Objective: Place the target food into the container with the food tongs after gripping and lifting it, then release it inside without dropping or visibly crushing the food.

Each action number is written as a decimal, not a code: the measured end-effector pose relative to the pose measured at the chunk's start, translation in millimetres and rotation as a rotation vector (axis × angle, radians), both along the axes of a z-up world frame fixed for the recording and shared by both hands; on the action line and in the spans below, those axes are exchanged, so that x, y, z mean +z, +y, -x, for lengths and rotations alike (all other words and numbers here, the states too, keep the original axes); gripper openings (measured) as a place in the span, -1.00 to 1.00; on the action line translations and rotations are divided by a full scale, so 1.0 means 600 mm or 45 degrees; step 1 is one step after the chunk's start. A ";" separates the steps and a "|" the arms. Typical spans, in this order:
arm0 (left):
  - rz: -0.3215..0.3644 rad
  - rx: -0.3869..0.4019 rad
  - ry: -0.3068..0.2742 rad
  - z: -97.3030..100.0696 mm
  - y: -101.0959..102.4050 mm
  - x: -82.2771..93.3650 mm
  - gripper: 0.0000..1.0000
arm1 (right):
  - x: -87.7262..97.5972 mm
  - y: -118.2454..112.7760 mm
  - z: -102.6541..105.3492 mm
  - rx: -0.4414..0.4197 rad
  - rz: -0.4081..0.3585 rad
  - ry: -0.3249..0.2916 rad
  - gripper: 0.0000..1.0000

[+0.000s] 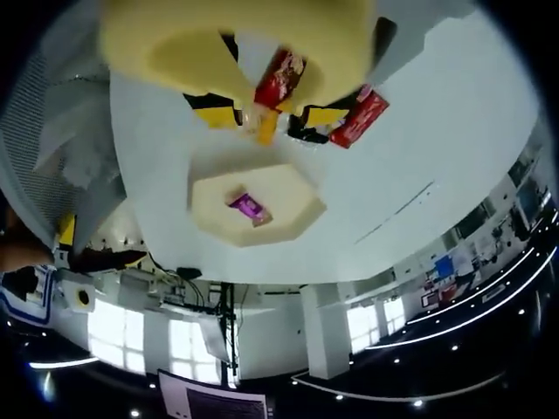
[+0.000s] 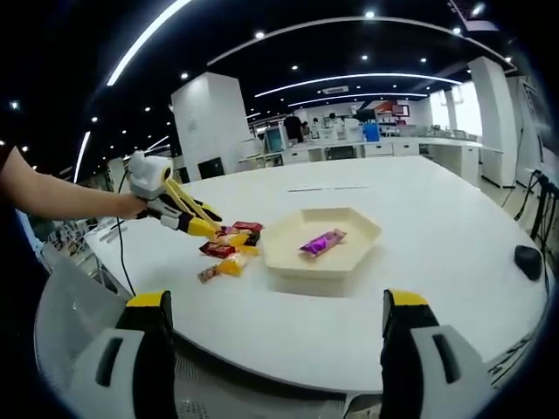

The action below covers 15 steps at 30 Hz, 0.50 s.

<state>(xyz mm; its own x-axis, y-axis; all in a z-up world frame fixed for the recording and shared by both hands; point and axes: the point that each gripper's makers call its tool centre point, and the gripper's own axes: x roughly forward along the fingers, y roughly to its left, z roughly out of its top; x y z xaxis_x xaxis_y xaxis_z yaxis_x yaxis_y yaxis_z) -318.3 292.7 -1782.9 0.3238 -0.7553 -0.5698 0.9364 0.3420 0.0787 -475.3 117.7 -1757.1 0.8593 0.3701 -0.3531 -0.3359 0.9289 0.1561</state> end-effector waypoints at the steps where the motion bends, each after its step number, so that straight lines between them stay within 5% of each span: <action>1: -0.011 -0.006 0.001 0.000 0.002 -0.004 -0.54 | 0.000 0.000 0.000 -0.001 -0.001 0.000 0.99; 15: -0.125 -0.058 0.006 -0.005 0.029 -0.044 -0.55 | -0.001 0.000 0.000 -0.002 -0.006 0.007 0.99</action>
